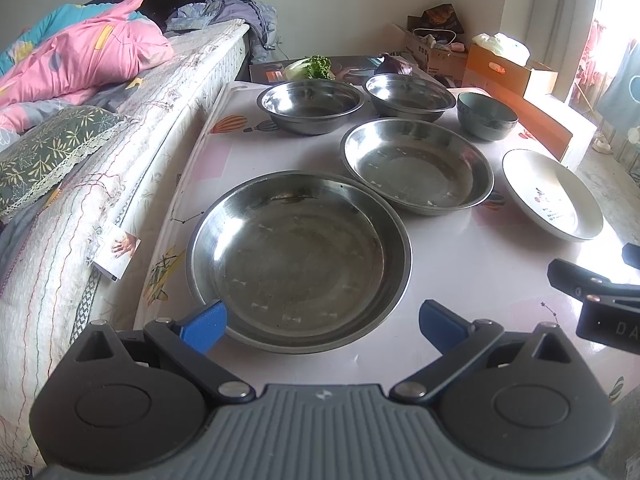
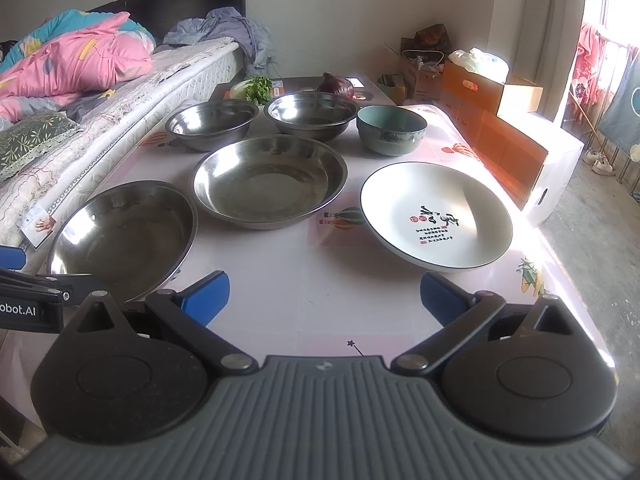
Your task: Organize plates and bowls
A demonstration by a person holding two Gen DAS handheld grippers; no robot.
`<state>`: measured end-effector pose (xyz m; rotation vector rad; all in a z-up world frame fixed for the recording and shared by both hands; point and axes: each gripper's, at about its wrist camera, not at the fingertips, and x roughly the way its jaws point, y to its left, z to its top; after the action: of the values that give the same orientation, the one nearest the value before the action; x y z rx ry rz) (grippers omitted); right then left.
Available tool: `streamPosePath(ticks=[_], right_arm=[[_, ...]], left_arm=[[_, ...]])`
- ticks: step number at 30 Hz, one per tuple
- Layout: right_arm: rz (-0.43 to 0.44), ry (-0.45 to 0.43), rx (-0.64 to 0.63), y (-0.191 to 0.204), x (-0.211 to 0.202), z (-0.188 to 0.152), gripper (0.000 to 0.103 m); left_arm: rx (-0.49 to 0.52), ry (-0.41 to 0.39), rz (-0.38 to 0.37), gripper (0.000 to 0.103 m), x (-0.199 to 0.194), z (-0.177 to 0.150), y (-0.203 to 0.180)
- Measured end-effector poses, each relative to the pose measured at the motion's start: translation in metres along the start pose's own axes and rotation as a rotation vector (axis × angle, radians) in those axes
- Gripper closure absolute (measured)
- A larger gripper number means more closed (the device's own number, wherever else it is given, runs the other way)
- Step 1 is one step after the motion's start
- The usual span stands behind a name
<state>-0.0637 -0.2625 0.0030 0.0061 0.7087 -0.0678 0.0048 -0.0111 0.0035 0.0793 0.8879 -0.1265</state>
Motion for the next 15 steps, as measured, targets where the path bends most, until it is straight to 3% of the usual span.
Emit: streamPosePath(ticks=[6,9,15], right_arm=[[-0.052,-0.001,-0.013,0.001,0.006,-0.002,0.001],[-0.040,0.023,-0.007,-0.002,0.009,0.000,0.001],[0.017,-0.045,0.023,-0.017,0.007,0.012,0.001]], left_arm=[[0.006,-0.020,0.035,0.000,0.000,0.002,0.005],[0.017,-0.044,0.072,0.000,-0.001,0.006,0.010],[0.048,-0.103,0.134,0.000,-0.004,0.025,0.026]])
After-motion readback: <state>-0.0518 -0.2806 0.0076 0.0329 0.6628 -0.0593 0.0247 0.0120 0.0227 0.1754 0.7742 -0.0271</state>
